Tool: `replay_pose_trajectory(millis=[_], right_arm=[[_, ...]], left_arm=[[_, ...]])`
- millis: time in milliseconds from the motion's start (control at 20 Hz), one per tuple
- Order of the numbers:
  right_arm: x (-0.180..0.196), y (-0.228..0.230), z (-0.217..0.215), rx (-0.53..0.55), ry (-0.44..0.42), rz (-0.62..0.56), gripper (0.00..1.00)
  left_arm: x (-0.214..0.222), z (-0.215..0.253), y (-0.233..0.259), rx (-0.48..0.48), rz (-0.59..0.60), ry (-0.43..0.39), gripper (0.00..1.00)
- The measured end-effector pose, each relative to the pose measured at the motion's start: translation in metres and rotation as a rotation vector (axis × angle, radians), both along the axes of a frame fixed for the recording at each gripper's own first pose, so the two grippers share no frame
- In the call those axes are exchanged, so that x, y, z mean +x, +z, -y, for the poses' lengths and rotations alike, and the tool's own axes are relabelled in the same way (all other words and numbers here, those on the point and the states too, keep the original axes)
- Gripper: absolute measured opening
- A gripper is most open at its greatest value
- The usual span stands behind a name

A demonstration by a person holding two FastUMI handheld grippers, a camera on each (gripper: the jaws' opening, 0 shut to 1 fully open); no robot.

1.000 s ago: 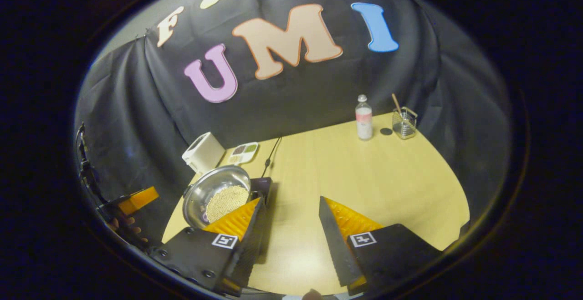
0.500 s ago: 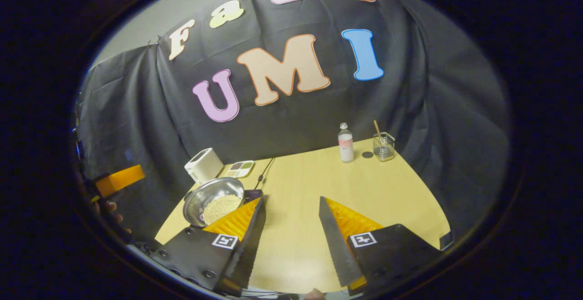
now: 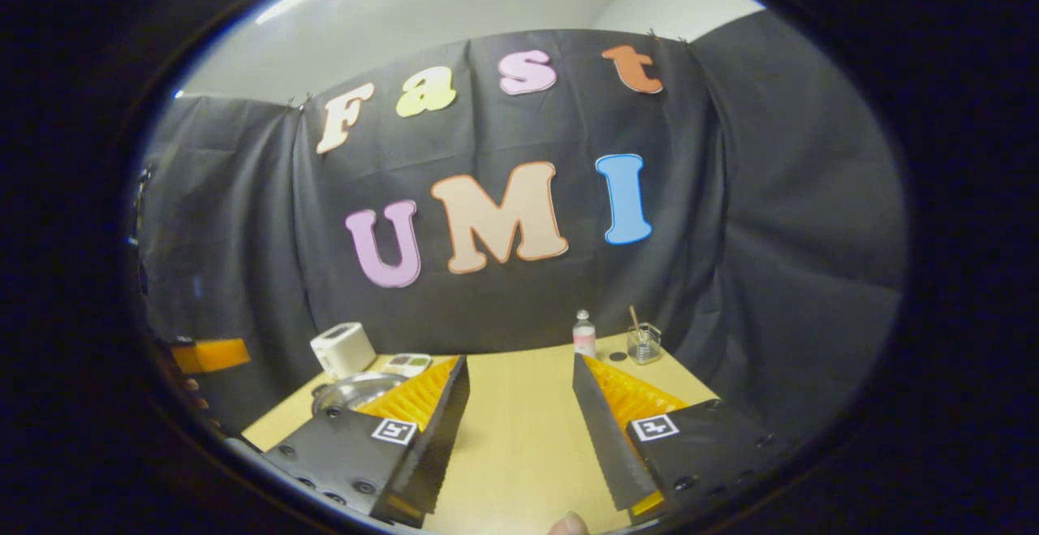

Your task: First push the handle of the pot to place it horizontally, then grasp the pot with both hands and set it on the induction cooktop.

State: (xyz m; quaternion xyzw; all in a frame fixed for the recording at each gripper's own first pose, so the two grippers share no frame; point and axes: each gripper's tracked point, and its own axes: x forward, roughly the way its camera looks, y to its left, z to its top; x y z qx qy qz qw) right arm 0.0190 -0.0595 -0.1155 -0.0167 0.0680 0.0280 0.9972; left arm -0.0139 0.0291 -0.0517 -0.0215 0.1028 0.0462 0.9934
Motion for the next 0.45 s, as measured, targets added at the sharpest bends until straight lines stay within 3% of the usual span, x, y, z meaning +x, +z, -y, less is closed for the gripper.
replay_pose_trajectory(millis=[100,200,250,300,450], right_arm=[[-0.019,-0.014,-0.009,-0.047,0.006,-0.032,0.82],[-0.021,-0.003,-0.021,-0.021,0.017,-0.001,0.83],[-0.021,-0.003,-0.023,-0.026,0.025,-0.002,0.82],[-0.021,-0.003,-0.025,-0.035,0.038,-0.001,0.82],[-0.021,0.003,-0.024,-0.026,0.056,-0.001,0.82]], left_arm=[[-0.012,-0.009,-0.001,0.021,-0.008,0.018,0.84],[-0.019,-0.011,0.010,0.021,0.019,0.020,0.84],[-0.021,-0.009,0.012,0.029,0.021,0.016,0.80],[-0.024,-0.008,0.010,0.046,0.014,0.016,0.84],[-0.024,0.005,0.012,0.065,-0.002,0.015,0.84]])
